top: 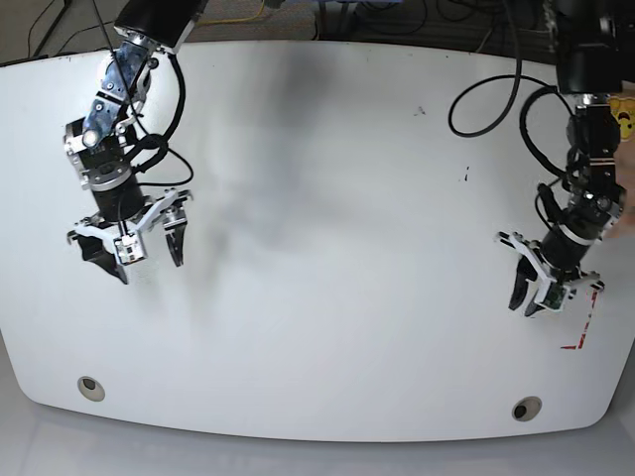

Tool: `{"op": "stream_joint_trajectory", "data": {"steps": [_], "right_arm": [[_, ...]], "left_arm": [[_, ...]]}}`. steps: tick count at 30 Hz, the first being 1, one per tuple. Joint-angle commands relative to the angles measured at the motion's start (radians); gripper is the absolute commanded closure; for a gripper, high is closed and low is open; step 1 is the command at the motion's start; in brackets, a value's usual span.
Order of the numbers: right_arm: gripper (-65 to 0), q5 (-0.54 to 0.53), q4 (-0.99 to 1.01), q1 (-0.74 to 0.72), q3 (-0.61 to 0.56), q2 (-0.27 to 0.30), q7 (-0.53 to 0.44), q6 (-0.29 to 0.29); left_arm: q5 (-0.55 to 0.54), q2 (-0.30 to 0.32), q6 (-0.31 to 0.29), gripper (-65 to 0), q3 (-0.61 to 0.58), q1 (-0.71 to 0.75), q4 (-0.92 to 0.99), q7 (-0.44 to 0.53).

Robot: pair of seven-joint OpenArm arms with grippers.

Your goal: Layout the t-shirt on the table in an organized manner, then fold the t-shirt properly

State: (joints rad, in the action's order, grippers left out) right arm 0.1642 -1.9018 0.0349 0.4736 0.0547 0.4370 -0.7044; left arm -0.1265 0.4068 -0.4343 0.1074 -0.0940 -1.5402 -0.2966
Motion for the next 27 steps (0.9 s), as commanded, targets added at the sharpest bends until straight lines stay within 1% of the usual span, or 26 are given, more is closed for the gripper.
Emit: {"op": "stream_joint_trajectory", "data": {"steps": [1,2,4,7,13,14,15,17,22,27], "right_arm": [[-42.2,-0.005,0.002,0.02,0.004,0.007,-0.102,0.006],[-40.7,-0.008,0.005,0.038,0.004,0.01,-0.128,0.006],[-39.2,-0.021,0.008,0.067,0.004,0.01,-0.151,0.006],[-41.4,-0.058,0.003,0.118,0.004,0.01,-0.155,0.006],[-46.8,-0.12,-0.032,0.245,0.004,0.01,-0.16,0.006],[-48.2,-0.136,-0.046,0.288,0.004,0.01,-0.16,0.01],[-48.7,-0.142,-0.051,0.3,0.004,0.01,-0.16,0.013],[-50.9,-0.174,-0.071,0.374,0.004,0.004,-0.16,0.029],[-52.0,-0.248,-0.087,0.5,0.003,0.0,-0.158,0.047],[-51.8,-0.323,-0.1,0.641,0.003,-0.032,-0.16,0.047]], "left_arm": [[0.009,-0.035,0.051,-13.3,0.008,0.03,-0.019,0.122],[0.023,-0.059,0.071,-13.3,0.008,0.055,-0.019,0.162],[0.051,-0.101,0.091,-13.5,0.007,0.104,-0.021,0.222],[0.098,-0.147,0.096,-14.2,0.007,0.172,-0.047,0.273],[0.121,-0.21,0.096,-15.7,0.008,0.343,-0.161,0.274],[0.123,-0.227,0.096,-15.7,0.008,0.402,-0.197,0.274],[0.123,-0.231,0.096,-15.7,0.008,0.42,-0.208,0.274],[0.123,-0.253,0.096,-15.7,0.008,0.514,-0.266,0.274],[0.123,-0.291,0.096,-15.7,0.007,0.678,-0.349,0.274],[0.123,-0.32,0.096,-15.8,0.007,0.868,-0.423,0.274]]}}
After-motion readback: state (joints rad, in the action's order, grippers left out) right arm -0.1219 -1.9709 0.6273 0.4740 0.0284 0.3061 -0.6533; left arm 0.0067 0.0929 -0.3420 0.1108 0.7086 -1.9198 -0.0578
